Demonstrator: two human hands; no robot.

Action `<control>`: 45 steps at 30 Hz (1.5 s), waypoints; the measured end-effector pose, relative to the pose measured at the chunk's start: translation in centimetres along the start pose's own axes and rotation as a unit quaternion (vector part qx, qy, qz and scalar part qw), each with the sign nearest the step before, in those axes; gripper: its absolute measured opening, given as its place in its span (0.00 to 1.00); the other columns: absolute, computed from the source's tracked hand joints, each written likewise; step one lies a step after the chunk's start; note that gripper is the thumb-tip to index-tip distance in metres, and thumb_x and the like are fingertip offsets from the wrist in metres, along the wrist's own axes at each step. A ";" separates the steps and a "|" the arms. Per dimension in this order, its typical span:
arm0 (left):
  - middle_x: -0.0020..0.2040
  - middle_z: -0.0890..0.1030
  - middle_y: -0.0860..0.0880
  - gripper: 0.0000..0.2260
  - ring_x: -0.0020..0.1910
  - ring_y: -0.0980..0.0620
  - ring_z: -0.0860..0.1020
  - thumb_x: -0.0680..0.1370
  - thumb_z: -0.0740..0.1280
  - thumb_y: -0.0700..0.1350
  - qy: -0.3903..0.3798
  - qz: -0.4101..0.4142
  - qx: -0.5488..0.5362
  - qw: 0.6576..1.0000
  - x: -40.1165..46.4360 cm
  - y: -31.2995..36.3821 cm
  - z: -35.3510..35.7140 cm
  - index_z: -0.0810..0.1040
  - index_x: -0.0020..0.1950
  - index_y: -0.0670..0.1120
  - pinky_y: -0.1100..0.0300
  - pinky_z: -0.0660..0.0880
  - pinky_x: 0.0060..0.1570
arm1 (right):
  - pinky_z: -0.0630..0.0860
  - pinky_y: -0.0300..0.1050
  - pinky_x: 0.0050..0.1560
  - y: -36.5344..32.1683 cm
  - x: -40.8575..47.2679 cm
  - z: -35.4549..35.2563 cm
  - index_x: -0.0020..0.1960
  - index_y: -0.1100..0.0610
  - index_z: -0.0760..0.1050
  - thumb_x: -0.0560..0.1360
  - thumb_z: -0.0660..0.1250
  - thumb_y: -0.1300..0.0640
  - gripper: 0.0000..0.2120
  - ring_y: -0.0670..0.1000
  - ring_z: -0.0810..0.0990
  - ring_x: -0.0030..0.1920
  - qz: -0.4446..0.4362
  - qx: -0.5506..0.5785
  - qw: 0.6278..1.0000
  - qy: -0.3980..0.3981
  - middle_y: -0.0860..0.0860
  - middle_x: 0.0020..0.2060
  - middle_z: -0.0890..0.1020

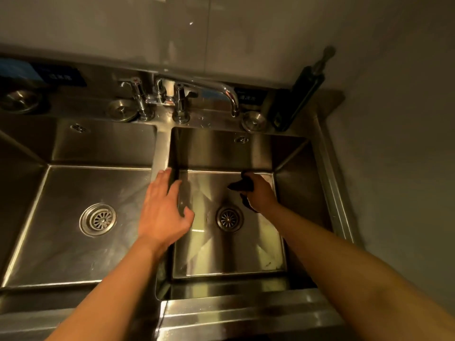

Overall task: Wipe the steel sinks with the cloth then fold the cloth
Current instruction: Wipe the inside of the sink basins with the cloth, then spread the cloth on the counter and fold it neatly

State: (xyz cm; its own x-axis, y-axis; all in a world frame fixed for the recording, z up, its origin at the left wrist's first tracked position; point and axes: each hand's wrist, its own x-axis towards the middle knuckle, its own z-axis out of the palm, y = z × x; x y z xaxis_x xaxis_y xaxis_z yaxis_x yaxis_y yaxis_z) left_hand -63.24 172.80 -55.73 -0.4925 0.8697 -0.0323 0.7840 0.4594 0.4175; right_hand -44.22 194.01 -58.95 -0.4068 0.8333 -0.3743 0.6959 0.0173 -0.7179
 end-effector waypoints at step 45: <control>0.80 0.64 0.50 0.32 0.81 0.49 0.59 0.77 0.65 0.60 0.208 -0.129 0.156 0.957 -18.0 3.8 -37.7 0.65 0.80 0.53 0.40 0.58 0.79 | 0.71 0.54 0.65 -39.0 -25.7 -6.6 0.66 0.48 0.67 0.72 0.65 0.62 0.24 0.52 0.70 0.62 -0.562 -0.226 0.795 -0.027 0.46 0.62 0.70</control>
State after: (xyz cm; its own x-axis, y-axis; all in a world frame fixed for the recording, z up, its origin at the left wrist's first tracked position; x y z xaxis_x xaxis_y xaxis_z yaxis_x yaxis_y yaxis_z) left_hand -65.68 152.10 -19.35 -0.7419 0.6025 0.2942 0.6585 0.7375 0.1502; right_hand -56.99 175.61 -17.45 -0.9384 0.1271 0.3213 0.0119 0.9412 -0.3376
